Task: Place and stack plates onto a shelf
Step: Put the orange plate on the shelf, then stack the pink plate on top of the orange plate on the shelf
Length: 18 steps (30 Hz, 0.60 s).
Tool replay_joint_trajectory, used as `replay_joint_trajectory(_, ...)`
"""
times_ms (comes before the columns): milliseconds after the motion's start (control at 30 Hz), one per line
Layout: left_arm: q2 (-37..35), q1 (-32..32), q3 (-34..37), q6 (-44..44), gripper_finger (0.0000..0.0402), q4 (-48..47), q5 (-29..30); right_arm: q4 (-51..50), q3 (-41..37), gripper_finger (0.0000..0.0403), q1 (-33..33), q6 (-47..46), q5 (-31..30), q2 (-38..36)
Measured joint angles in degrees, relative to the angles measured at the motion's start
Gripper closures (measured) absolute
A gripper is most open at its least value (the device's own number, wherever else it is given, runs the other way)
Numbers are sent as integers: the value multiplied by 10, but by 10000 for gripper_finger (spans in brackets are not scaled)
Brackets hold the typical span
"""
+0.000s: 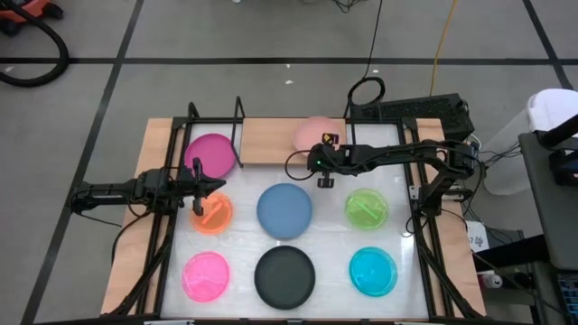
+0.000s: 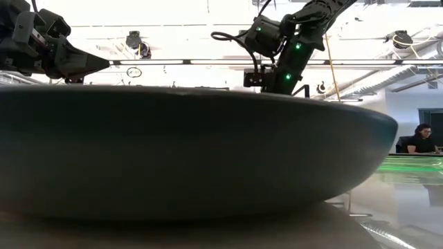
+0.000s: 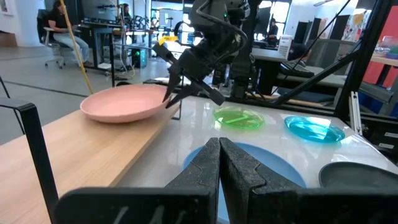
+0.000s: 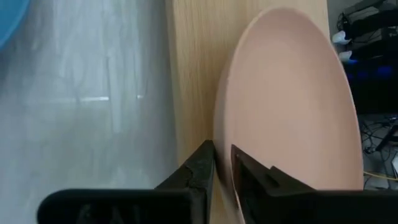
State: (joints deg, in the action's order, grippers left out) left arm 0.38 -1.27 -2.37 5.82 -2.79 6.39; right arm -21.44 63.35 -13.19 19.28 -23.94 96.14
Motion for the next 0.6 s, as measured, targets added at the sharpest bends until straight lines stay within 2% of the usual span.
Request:
replay_joint_trajectory(433, 0, 0, 0, 0, 389, 0, 0, 1, 0, 308, 18, -5, 2, -3)
replay_joint_trajectory(600, 0, 0, 0, 0, 389, 0, 0, -10, 0, 310, 45, -1, -27, -58)
